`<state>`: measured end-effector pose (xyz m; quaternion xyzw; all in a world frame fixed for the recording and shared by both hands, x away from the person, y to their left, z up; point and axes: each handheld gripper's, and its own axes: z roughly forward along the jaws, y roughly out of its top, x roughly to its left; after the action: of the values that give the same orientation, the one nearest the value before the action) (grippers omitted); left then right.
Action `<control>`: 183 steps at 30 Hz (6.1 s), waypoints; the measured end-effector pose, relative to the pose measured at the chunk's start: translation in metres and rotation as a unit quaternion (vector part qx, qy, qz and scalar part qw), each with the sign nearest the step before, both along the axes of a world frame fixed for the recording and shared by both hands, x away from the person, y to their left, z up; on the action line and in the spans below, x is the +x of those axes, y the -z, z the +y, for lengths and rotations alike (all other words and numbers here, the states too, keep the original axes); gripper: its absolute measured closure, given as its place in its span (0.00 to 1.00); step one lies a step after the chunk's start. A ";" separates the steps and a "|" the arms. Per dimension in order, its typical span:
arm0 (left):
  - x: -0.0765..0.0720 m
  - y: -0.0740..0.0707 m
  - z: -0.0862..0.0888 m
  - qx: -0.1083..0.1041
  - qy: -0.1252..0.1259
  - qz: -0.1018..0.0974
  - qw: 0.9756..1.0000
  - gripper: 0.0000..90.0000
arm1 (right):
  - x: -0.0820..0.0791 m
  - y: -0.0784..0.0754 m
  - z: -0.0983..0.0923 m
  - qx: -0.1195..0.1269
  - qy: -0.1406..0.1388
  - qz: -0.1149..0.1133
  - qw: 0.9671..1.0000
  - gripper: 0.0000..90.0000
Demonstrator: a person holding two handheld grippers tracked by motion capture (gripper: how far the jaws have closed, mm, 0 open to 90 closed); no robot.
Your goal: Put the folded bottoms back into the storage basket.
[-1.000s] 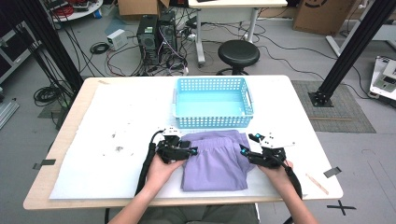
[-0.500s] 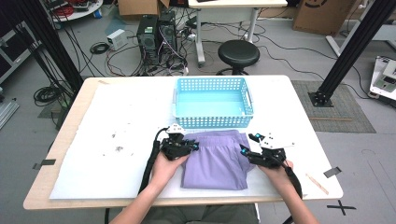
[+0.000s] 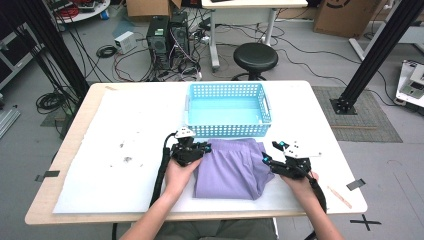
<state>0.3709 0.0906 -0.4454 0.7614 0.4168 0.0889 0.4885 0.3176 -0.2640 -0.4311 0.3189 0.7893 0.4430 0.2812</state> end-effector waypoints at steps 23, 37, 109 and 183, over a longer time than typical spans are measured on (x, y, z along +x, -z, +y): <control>-0.081 -0.002 0.050 -0.005 -0.005 -0.030 1.000 0.37 | -0.043 -0.005 0.031 0.080 0.035 0.091 0.992 0.24; -0.082 0.007 0.031 0.068 0.002 0.012 0.998 0.35 | -0.042 0.015 0.040 -0.012 0.096 0.140 0.985 0.24; -0.073 0.008 -0.010 0.025 0.009 0.036 0.999 0.92 | -0.033 0.016 0.056 0.006 0.053 0.199 0.979 0.95; 0.013 -0.079 0.056 -0.003 -0.027 -0.177 0.984 0.45 | 0.079 -0.072 0.004 0.095 0.070 0.056 0.991 0.49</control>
<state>0.3835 0.1466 -0.3665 0.7205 0.3446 0.2344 0.5542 0.3962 -0.2602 -0.3591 0.4226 0.7338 0.4770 0.2355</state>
